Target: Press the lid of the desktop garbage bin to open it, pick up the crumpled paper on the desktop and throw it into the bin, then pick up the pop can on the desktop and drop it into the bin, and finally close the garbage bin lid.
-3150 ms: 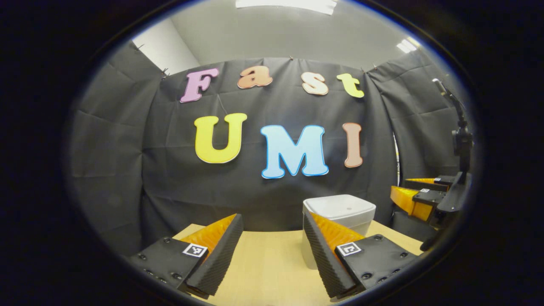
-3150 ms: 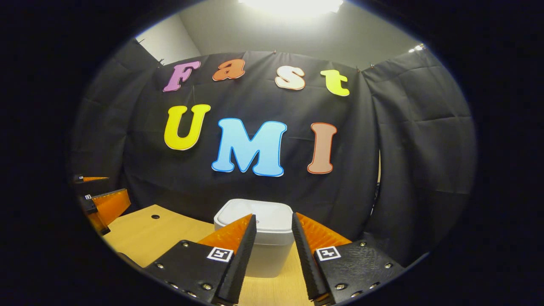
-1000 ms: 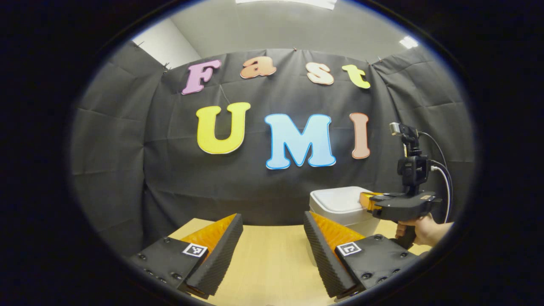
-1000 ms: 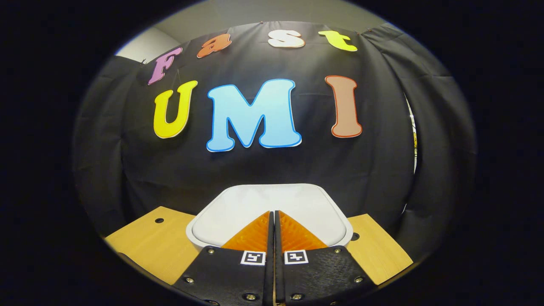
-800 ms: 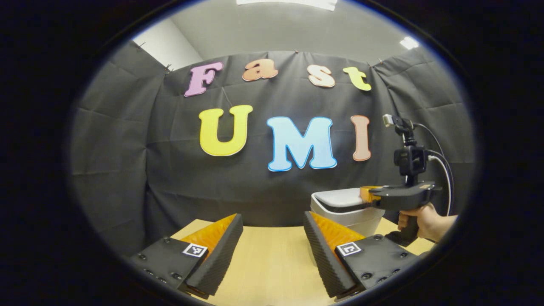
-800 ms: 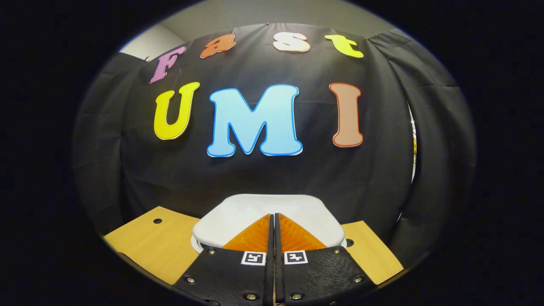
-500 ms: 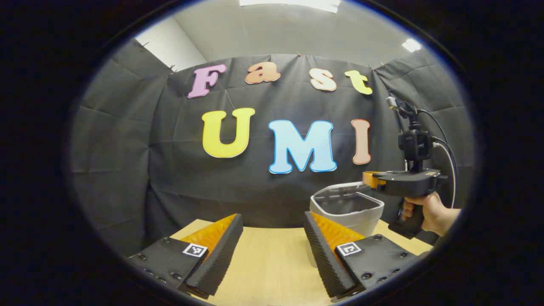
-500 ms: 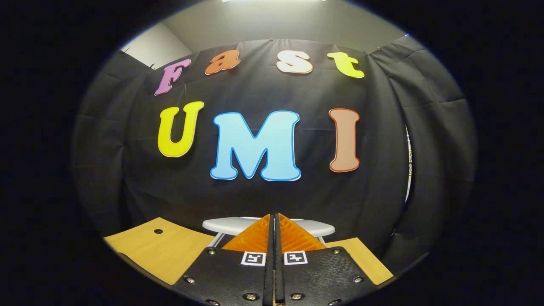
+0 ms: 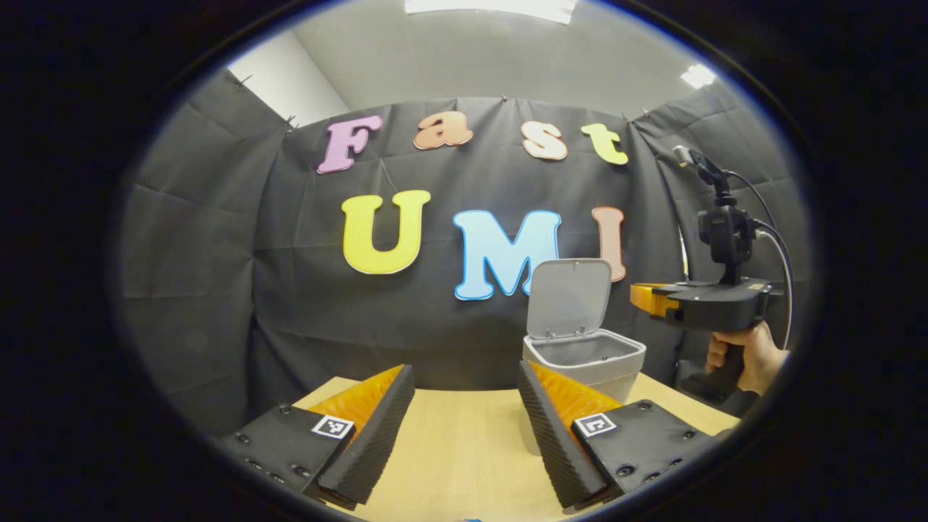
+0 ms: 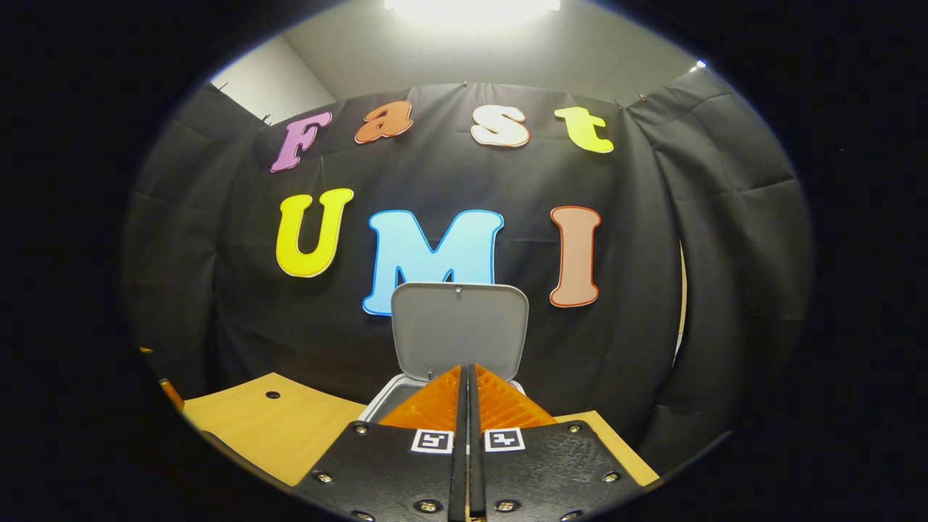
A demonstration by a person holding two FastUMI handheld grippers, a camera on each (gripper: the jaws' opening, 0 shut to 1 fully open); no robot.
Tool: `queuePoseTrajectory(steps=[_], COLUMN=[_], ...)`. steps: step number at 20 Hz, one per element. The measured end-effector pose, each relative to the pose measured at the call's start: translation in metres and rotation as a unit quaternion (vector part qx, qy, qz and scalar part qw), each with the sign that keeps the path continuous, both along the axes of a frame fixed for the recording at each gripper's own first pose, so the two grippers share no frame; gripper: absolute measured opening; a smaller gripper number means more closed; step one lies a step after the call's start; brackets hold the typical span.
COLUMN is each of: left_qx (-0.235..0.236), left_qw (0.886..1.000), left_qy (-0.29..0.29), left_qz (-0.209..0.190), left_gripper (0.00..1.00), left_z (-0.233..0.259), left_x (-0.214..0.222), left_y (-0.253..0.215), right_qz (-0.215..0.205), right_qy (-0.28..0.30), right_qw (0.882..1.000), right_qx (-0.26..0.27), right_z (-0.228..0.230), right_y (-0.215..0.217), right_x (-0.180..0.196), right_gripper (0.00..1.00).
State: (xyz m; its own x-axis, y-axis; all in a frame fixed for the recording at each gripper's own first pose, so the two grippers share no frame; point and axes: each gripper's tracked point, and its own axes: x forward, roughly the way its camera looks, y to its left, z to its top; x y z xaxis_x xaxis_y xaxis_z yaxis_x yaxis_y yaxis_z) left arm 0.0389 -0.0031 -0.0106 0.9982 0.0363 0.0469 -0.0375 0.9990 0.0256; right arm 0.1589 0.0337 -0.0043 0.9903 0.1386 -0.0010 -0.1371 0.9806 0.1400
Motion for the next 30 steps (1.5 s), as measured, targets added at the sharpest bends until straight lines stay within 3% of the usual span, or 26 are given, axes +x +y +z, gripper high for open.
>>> queuePoseTrajectory(steps=[9,10,13,14,15,17,20,23,24,30], left_qx=[0.004,0.003,0.003,0.002,0.002,0.001,0.002,0.002,0.003,0.005], left_qw=[1.0,1.0,1.0,1.0,1.0,1.0,1.0,1.0,1.0,1.0], left_qy=[-0.007,-0.007,-0.005,-0.004,-0.004,-0.002,-0.001,0.0,-0.001,0.0], left_qz=[-0.002,-0.001,-0.002,-0.002,-0.003,-0.003,0.0,0.002,0.004,0.008], left_gripper=[0.94,0.94,0.94,0.94,0.94,0.94,0.94,0.94,0.94,0.94], left_z=[0.002,0.002,-0.002,-0.002,-0.003,-0.006,-0.008,-0.008,-0.008,-0.01], left_x=[-0.01,-0.011,-0.012,-0.013,-0.013,-0.013,-0.012,-0.015,-0.016,-0.022], left_y=[0.003,0.005,0.007,0.007,0.008,0.008,0.01,0.012,0.012,0.015], right_qz=[0.002,0.005,0.011,0.015,0.02,0.032,0.047,0.061,0.065,0.09], right_qy=[0.037,0.044,0.058,0.062,0.068,0.078,0.09,0.097,0.098,0.129], right_qw=[0.999,0.999,0.998,0.998,0.997,0.996,0.994,0.993,0.992,0.987], right_qx=[0.017,0.013,-0.01,-0.018,-0.024,-0.032,-0.038,-0.037,-0.034,-0.034], right_z=[-0.032,-0.037,-0.053,-0.058,-0.063,-0.073,-0.085,-0.093,-0.094,-0.125], right_y=[-0.002,0.0,0.0,0.003,0.006,0.012,0.022,0.033,0.036,0.058], right_x=[-0.057,-0.062,-0.077,-0.082,-0.09,-0.099,-0.111,-0.122,-0.125,-0.146], right_gripper=[0.02,0.1,0.19,0.3,0.33,0.52,0.71,0.76,0.89,0.92])
